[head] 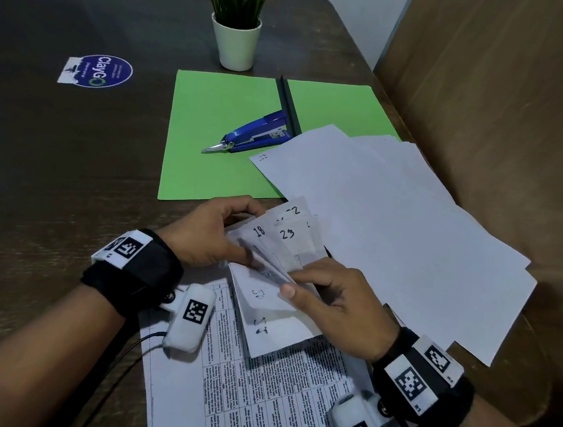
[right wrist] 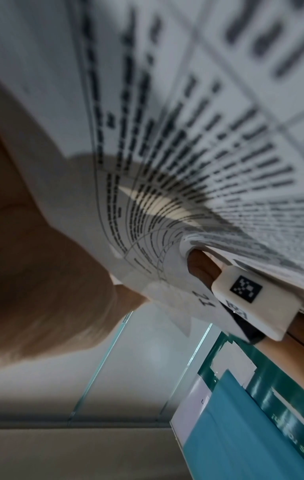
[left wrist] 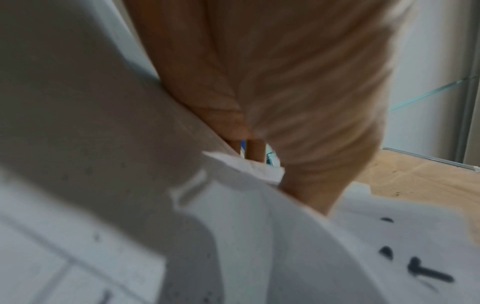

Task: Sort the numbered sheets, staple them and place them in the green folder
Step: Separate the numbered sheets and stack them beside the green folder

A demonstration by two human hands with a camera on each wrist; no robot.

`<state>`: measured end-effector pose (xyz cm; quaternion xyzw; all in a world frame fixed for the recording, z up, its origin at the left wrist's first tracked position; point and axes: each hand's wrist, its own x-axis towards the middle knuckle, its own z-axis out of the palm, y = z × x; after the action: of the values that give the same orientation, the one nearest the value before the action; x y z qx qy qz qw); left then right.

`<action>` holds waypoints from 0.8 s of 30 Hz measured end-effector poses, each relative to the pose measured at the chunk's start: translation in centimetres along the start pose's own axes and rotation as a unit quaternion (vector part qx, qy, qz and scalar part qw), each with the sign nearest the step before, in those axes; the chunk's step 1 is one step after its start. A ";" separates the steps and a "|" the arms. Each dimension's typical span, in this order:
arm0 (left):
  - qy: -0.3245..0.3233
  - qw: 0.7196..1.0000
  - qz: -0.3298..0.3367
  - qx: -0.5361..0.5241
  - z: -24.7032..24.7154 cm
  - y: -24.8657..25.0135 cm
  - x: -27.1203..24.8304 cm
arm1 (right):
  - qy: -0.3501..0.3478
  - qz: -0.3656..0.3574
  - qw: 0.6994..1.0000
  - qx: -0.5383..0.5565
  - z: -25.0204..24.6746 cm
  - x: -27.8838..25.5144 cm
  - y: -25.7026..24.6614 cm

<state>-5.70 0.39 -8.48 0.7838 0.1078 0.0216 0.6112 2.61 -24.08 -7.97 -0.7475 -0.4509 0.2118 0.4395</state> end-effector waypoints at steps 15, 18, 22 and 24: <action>-0.027 0.999 0.024 0.034 0.1 0.1 0.0 | 0.135 0.067 0.981 0.120 0.4 -0.1 -0.1; -0.037 0.998 0.024 0.034 0.1 0.3 -0.1 | 0.139 0.111 0.982 0.057 0.3 0.2 0.6; -0.036 0.998 0.030 0.044 0.0 0.2 -0.1 | 0.131 0.102 0.986 0.027 0.4 0.0 0.8; -0.032 0.997 0.026 0.063 -0.1 0.0 0.0 | 0.125 0.073 0.989 0.011 0.4 0.0 0.7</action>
<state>-5.70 0.50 -8.44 0.8236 0.0694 0.0054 0.5629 2.64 -24.05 -8.77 -0.7940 -0.3342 0.1533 0.4841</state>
